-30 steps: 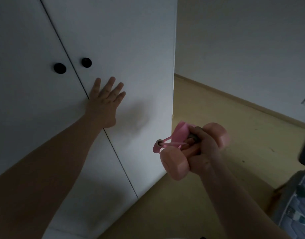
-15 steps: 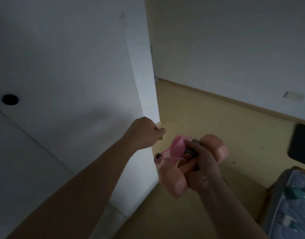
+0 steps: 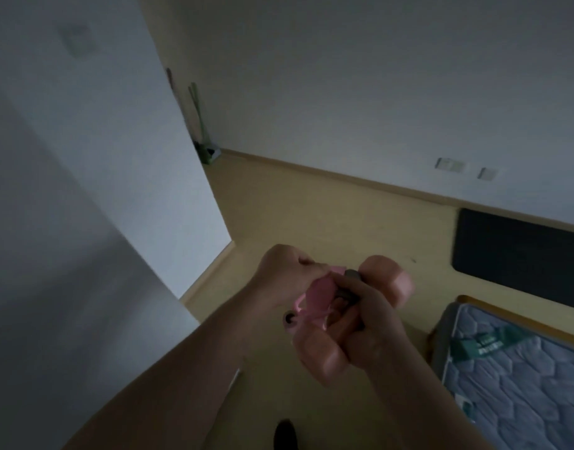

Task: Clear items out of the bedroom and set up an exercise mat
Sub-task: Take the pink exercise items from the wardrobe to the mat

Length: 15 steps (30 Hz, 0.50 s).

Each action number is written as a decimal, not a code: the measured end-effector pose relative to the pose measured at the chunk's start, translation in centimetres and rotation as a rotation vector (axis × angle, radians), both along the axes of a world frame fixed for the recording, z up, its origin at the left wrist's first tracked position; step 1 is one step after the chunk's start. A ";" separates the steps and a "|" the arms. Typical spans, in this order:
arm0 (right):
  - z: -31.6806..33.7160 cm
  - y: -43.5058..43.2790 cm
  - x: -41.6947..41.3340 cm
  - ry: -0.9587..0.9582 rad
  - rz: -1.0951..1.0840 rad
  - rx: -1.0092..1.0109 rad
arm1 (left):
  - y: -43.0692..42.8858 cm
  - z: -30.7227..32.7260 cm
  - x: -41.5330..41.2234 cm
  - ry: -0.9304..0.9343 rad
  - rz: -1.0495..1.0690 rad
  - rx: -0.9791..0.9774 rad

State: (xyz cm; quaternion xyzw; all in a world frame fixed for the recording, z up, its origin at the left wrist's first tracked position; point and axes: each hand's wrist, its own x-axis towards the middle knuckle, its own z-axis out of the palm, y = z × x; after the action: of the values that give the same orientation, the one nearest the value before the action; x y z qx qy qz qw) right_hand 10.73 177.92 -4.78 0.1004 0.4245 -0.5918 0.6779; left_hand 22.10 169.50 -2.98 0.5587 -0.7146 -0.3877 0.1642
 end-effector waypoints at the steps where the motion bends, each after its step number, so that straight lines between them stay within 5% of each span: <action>1: 0.0 -1.0 -0.9 0.009 -0.010 0.009 | -0.9 -0.1 -0.9 0.021 0.001 -0.011; 8: -1.3 -11.4 -10.6 0.144 -0.130 0.043 | -14.0 -2.2 -10.6 0.220 0.100 0.009; 15: 0.3 -19.7 -23.3 0.155 -0.370 0.007 | -27.2 -4.3 -23.7 0.332 0.040 0.365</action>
State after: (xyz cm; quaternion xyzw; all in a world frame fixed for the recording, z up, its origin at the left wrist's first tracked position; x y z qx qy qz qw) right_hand -12.54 158.24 -4.46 0.1332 0.4517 -0.7109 0.5224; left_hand -1.64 142.26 -7.25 0.5218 -0.5847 -0.5935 0.1833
